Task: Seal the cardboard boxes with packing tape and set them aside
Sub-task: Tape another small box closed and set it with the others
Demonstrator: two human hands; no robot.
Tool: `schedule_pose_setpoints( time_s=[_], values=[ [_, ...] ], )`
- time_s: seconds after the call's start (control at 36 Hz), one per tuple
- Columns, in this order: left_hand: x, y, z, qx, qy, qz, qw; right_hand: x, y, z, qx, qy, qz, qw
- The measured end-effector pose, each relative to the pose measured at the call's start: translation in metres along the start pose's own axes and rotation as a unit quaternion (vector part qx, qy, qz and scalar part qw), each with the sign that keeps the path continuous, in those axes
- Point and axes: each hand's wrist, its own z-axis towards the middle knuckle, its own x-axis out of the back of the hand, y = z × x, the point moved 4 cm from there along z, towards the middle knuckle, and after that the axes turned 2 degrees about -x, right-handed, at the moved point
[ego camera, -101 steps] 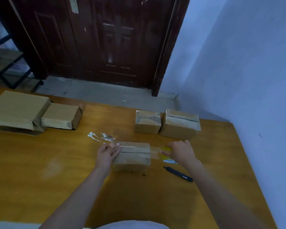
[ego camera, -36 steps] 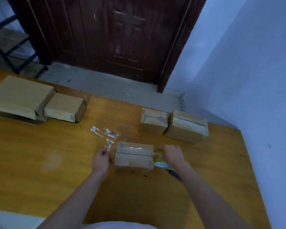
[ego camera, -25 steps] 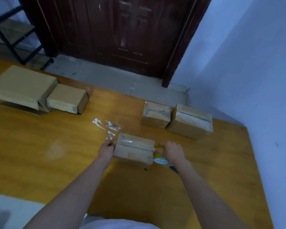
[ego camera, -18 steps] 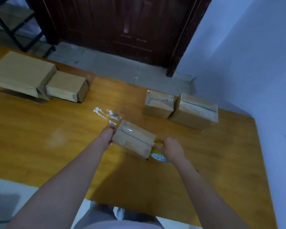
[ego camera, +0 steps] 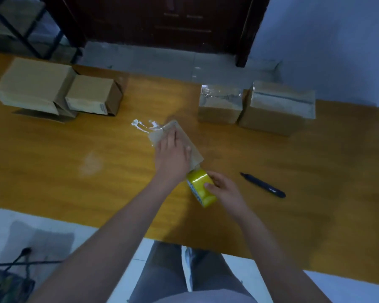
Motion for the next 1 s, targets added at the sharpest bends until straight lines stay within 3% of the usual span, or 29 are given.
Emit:
schedule_pose_setpoints(
  time_s=[0.19,0.33,0.44,0.58,0.75,0.86,1.0],
  values=[
    [-0.024,-0.005,0.001,0.02,-0.036,0.055,0.998,-0.01,0.016,0.008,0.012,0.008,-0.005,1.0],
    [-0.021,-0.005,-0.001,0.002,0.029,0.009,1.0,-0.015,0.012,0.002,0.067,0.118,-0.24,0.961],
    [-0.018,-0.005,0.0,-0.014,0.046,-0.029,0.998,-0.011,0.018,0.004,0.018,0.147,-0.3,0.942],
    [-0.011,-0.007,-0.006,-0.047,0.124,-0.116,0.984,-0.012,0.015,0.014,-0.045,0.126,-0.269,0.954],
    [-0.005,0.003,-0.016,-0.136,0.173,-0.011,0.976,-0.015,0.019,0.017,-0.042,0.126,-0.235,0.963],
    [-0.016,0.005,-0.039,-0.142,0.087,0.057,0.984,-0.021,0.026,0.015,-0.029,0.103,-0.175,0.979],
    [-0.025,0.004,-0.054,-0.131,-0.003,0.092,0.987,-0.023,0.03,0.001,-0.023,0.047,0.008,0.999]
  ],
)
